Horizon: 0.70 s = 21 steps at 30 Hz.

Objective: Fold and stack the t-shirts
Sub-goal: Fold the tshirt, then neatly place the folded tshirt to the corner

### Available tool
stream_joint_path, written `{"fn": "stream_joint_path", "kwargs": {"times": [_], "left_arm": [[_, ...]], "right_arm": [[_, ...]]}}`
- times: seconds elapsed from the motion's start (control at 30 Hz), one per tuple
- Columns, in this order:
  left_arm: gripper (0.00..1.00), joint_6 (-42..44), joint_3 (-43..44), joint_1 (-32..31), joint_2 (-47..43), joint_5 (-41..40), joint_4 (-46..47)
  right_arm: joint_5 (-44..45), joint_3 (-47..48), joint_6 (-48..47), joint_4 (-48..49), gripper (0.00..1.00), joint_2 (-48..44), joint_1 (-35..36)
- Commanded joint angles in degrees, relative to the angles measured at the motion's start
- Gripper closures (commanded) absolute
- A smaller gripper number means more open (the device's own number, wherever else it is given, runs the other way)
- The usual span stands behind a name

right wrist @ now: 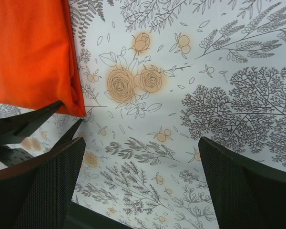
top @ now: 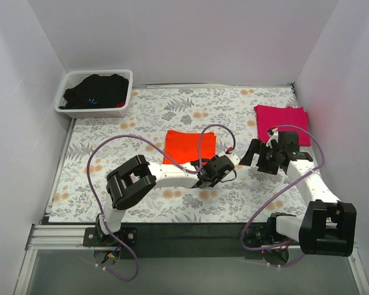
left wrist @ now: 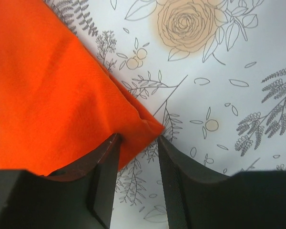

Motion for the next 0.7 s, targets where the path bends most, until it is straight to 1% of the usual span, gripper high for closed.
{"fn": "stream_joint_path", "kwargs": {"times": [0.0,0.03,0.07,0.1,0.13,0.2,0.23,0.27,0.33,0.43,0.47,0.53,0.57,0.67], "left_arm": [[0.65,0.1,1.1,-0.1,1.5,-2.6,0.5],[0.69,-0.1,1.1,-0.1,2.0,-3.1,0.5],[0.76,-0.4,1.0,-0.2,2.2,-3.3,0.6],[0.87,-0.8,1.0,-0.2,2.3,-2.9,0.6],[0.93,-1.2,1.0,-0.1,2.4,-2.8,0.6],[1.0,-2.1,0.4,0.0,1.8,-2.8,1.0],[1.0,-3.2,0.1,0.3,0.6,-2.2,1.1],[1.0,-3.8,-0.3,0.6,-0.1,-2.0,1.8],[1.0,-5.8,-1.9,1.6,-3.2,-0.4,2.7],[1.0,-8.0,-4.1,2.9,-7.3,2.2,5.3],[1.0,-8.5,-4.6,3.2,-8.2,2.7,5.6],[1.0,-9.1,-5.5,3.6,-10.1,3.4,6.5],[1.0,-9.2,-5.8,3.7,-10.5,3.9,6.7],[1.0,-9.9,-6.8,3.9,-11.7,4.4,7.1]], "right_arm": [[-4.0,-0.9,1.1,2.7,0.09,0.4,-0.1],[-4.9,-1.5,1.7,4.5,0.09,0.7,-0.1],[-6.0,-2.2,2.3,5.6,0.09,1.2,-0.1],[-8.4,-2.9,4.4,6.9,0.09,1.4,-0.1],[-9.7,-4.6,5.5,10.3,0.09,1.5,-0.1],[-13.2,-6.3,8.5,14.0,0.1,2.0,-0.1],[-14.1,-7.1,11.5,15.7,0.11,2.3,-0.1],[-15.6,-8.5,12.9,19.7,0.11,3.0,-0.1],[-16.6,-9.4,16.9,23.0,0.11,4.0,-0.1],[-18.2,-10.7,20.8,31.2,0.11,7.1,0.0],[-18.7,-11.2,23.9,33.4,0.11,8.9,0.3],[-19.0,-11.5,25.7,37.8,0.11,11.4,0.9],[-19.1,-11.5,27.6,39.2,0.11,13.9,3.0],[-18.2,-11.3,30.9,45.4,0.11,18.1,6.3]]}}
